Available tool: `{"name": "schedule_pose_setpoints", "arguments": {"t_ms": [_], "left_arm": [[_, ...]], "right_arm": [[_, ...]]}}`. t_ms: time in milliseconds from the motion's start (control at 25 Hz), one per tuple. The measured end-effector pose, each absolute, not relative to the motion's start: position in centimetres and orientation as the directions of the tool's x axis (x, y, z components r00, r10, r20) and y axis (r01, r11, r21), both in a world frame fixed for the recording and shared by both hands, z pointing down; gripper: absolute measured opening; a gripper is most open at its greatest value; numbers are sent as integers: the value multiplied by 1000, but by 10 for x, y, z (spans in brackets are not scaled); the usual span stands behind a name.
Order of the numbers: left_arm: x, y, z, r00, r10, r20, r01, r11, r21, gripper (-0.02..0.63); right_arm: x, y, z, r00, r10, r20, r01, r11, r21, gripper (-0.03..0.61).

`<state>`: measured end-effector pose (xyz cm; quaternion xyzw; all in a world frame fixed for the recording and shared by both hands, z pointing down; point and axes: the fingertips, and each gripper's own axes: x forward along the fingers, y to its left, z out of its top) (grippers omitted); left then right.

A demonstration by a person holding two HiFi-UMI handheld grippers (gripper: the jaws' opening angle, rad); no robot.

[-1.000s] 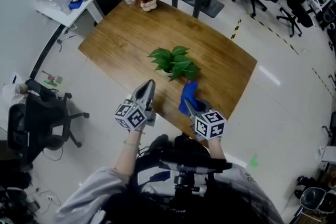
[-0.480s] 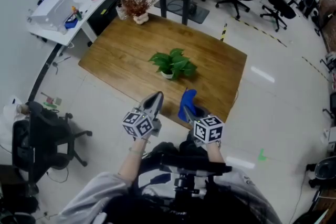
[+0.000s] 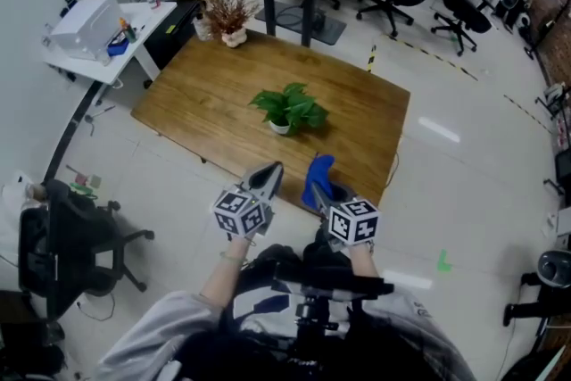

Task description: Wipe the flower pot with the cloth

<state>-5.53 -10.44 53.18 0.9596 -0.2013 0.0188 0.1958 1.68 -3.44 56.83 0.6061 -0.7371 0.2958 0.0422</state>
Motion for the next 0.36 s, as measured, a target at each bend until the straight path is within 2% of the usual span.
{"name": "schedule_pose_setpoints", "arguments": {"t_ms": [360], "left_arm": [[-53, -97, 537, 921, -368, 130, -389, -839, 380, 9]], "right_arm": [[22, -26, 569, -242, -875, 420, -920, 69, -385, 64]]}}
